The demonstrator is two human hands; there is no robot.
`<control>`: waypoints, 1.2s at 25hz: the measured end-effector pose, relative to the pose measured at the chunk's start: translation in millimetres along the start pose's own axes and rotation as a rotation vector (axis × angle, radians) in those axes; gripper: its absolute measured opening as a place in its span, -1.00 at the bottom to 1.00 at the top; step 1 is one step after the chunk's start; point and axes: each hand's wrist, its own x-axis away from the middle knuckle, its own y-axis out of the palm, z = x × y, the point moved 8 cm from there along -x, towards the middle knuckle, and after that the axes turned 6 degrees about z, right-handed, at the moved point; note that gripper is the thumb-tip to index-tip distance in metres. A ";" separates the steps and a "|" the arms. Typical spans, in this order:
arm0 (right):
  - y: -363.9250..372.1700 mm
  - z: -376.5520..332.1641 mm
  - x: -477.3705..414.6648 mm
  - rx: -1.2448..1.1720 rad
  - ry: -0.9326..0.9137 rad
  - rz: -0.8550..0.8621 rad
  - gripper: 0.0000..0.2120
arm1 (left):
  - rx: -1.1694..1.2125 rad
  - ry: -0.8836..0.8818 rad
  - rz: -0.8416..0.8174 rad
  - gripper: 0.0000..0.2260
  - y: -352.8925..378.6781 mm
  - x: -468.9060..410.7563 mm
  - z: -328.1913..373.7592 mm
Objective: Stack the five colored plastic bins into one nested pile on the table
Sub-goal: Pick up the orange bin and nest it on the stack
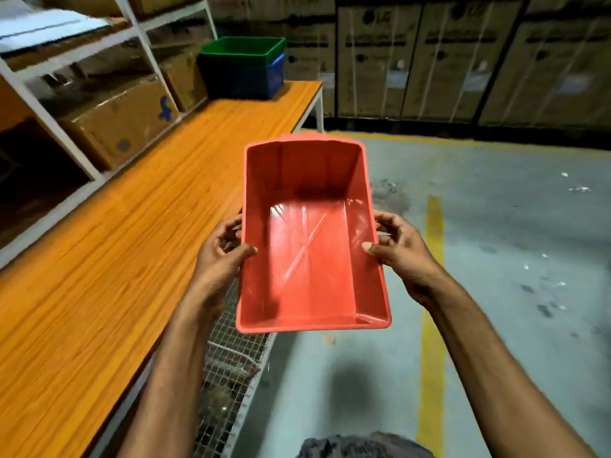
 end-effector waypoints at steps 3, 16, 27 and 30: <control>-54.9 0.2 -23.4 0.055 -0.050 0.112 -0.49 | -0.057 0.075 -0.071 -0.52 62.4 -25.2 -7.5; -176.7 -18.5 -236.1 0.182 -0.134 0.410 -0.43 | -0.121 0.145 -0.248 -0.44 256.2 -238.6 -26.5; -215.6 -90.2 -507.0 -0.016 0.072 0.388 -0.51 | -0.011 -0.056 -0.149 -0.60 375.7 -490.2 3.2; -227.2 -88.0 -592.6 -0.127 0.237 0.328 -0.63 | -0.017 -0.184 -0.078 -0.75 409.8 -556.2 -1.6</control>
